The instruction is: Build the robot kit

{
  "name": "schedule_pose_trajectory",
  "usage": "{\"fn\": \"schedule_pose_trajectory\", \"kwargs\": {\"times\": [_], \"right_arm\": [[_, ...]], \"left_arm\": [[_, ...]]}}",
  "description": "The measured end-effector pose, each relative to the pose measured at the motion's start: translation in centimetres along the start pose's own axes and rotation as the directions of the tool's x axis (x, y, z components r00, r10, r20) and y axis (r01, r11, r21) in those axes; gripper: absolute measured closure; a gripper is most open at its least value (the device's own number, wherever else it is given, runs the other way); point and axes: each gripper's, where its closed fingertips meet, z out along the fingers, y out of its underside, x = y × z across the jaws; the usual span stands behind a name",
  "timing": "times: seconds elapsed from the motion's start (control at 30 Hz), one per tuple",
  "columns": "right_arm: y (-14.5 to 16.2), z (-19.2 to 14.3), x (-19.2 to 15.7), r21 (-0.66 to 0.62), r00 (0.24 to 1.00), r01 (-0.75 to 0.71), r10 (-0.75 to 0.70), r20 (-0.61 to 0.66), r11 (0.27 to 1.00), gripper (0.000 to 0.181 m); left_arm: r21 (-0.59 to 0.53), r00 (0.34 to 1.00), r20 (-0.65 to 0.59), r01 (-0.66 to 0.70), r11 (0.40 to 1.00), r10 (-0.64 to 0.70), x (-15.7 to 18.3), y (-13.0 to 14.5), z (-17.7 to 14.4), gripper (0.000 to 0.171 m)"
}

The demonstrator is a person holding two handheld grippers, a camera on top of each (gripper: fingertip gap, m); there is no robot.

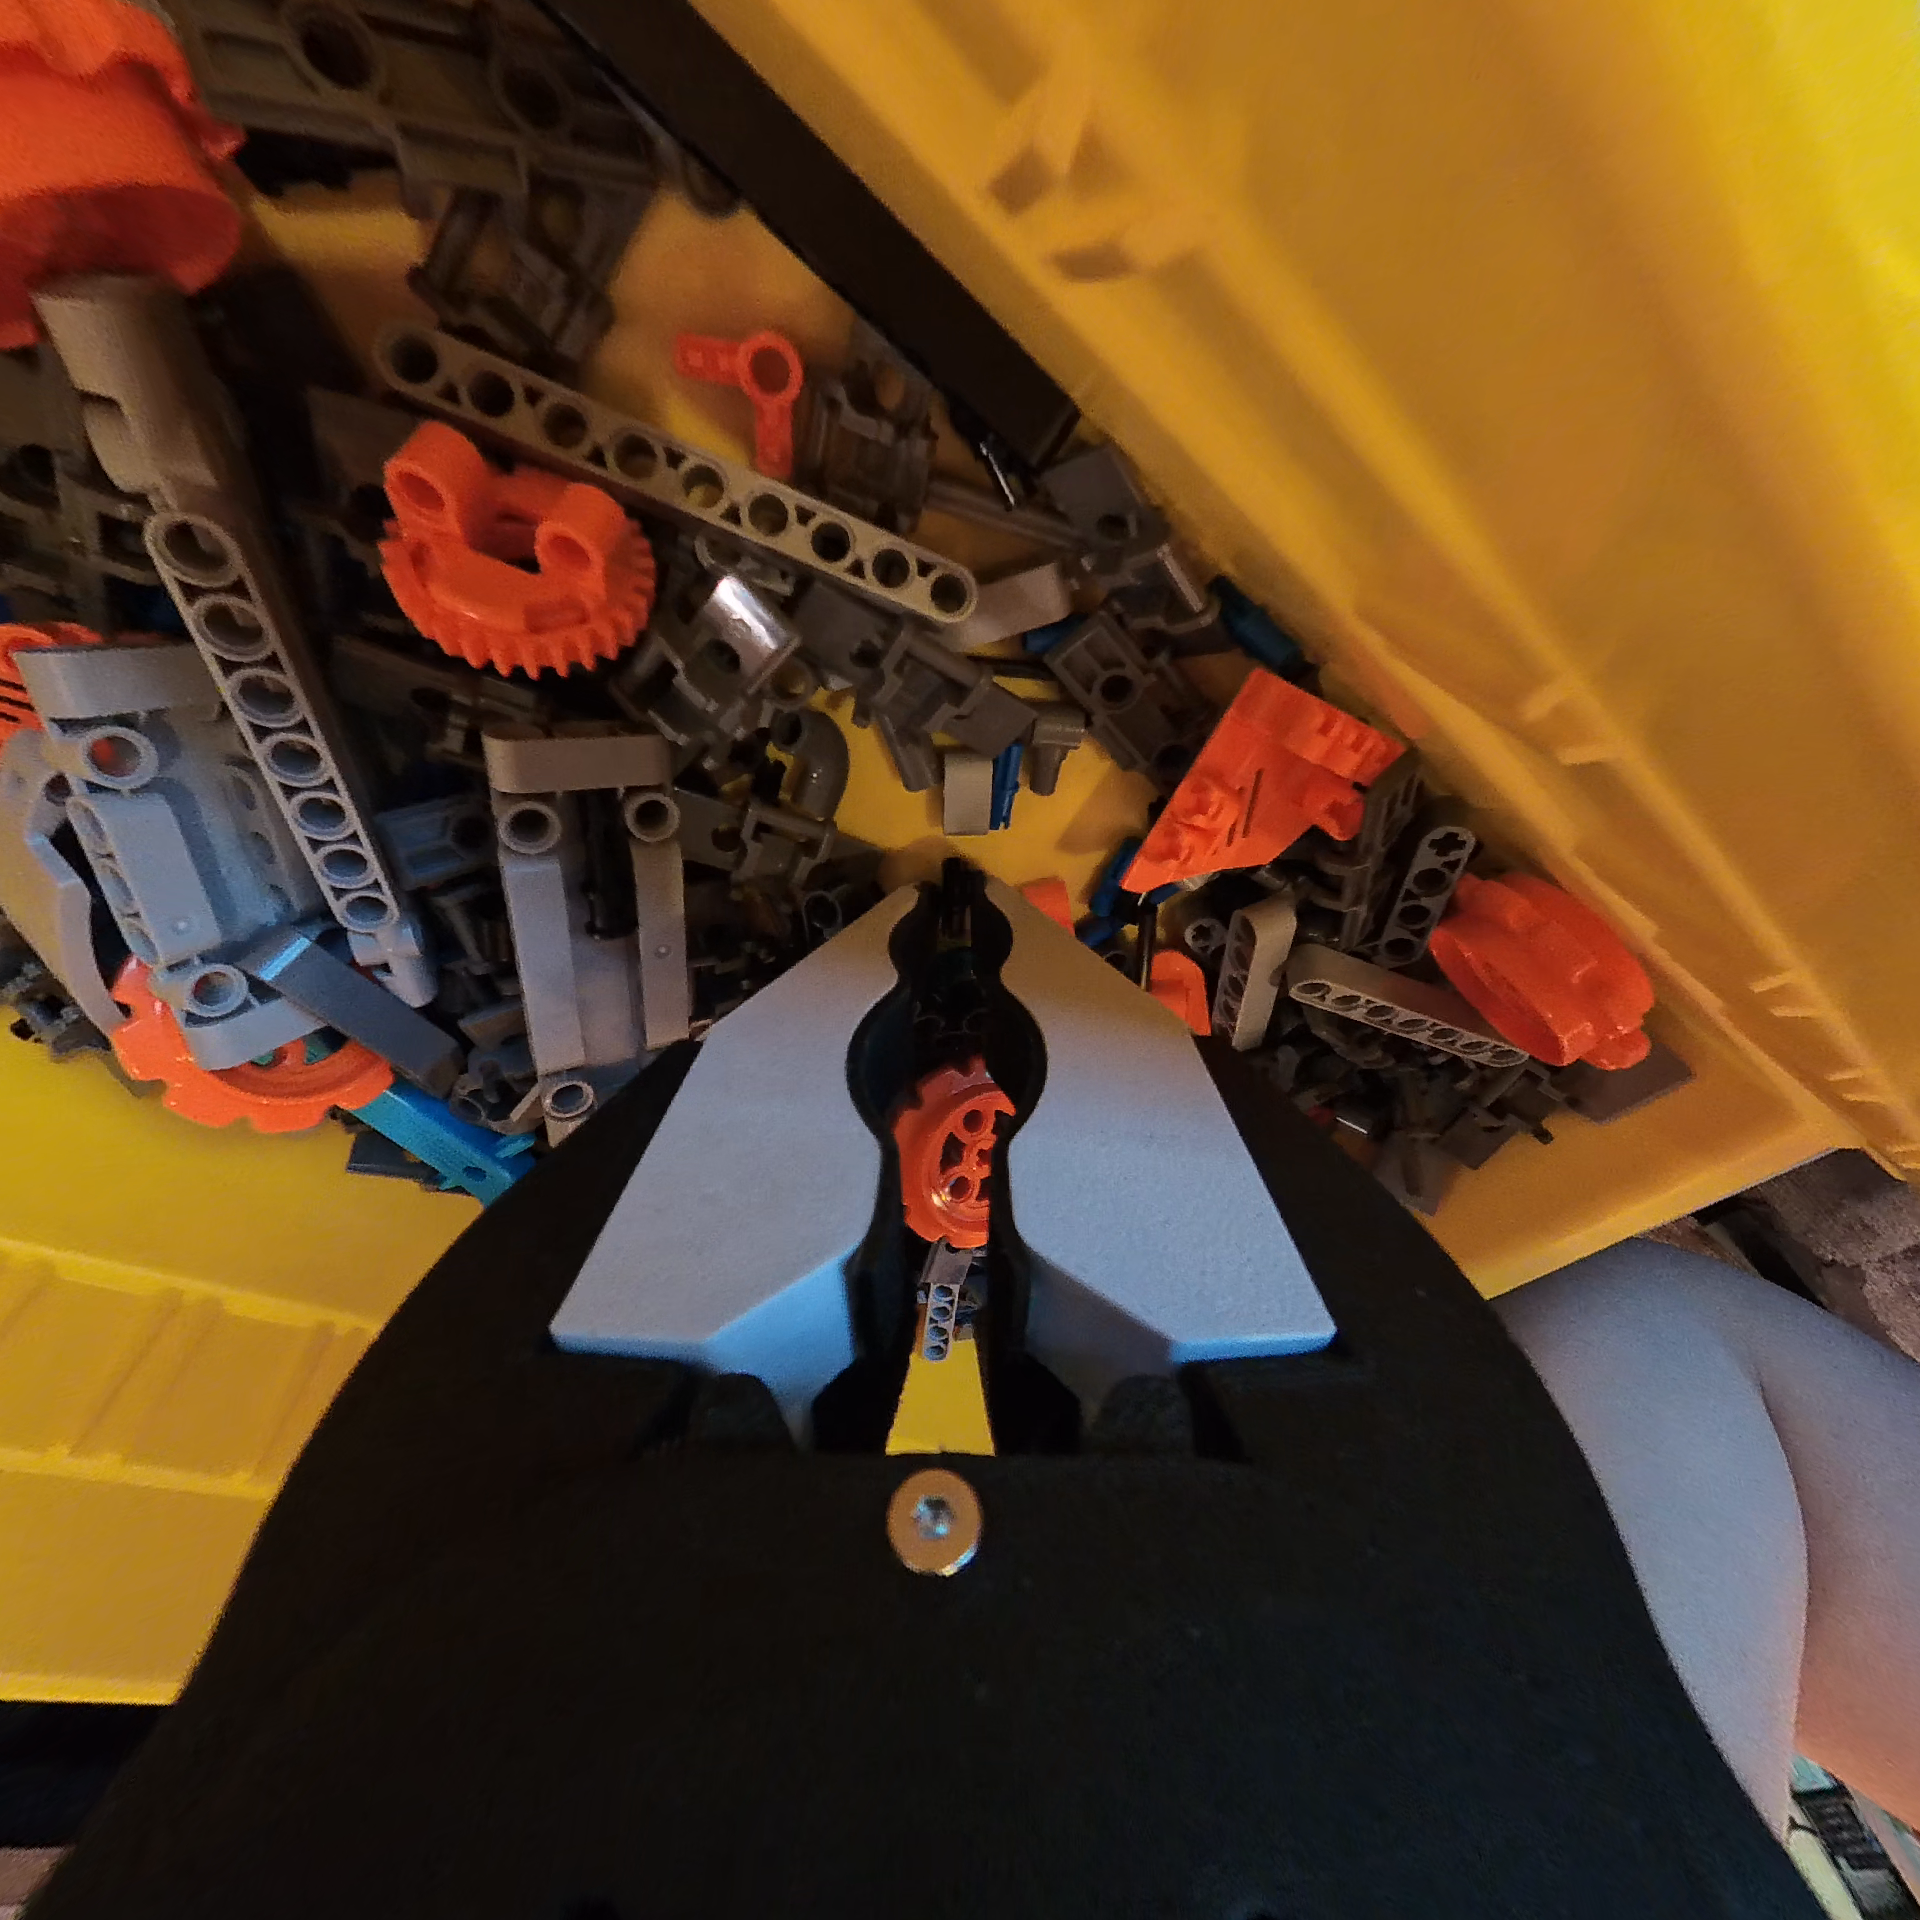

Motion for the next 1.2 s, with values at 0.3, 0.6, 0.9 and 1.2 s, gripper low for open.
{"fn": "schedule_pose_trajectory", "kwargs": {"times": [0.3,0.6,0.9,1.2], "right_arm": [[0.1,0.1,-0.1,-0.006,1.000,0.004,-0.004,0.004,1.000,0.153],[0.2,0.2,-0.2,-0.018,1.000,0.008,-0.008,0.009,1.000,0.153],[0.3,0.2,-0.3,-0.023,1.000,0.008,-0.008,0.015,1.000,0.153],[0.4,0.2,-0.3,-0.027,1.000,0.008,-0.008,0.018,1.000,0.153]], "left_arm": [[0.040,0.999,0.039,0.000,0.999,-0.002,-0.6,-0.7,-0.6,0.168],[0.062,0.999,0.030,0.019,0.998,-0.020,-0.7,-1.0,-0.6,0.166],[0.135,0.995,0.069,0.068,0.989,-0.078,-1.5,-0.1,-2.5,0.163],[0.112,0.993,0.077,0.083,0.990,-0.092,-1.3,0.6,-2.6,0.160]]}}
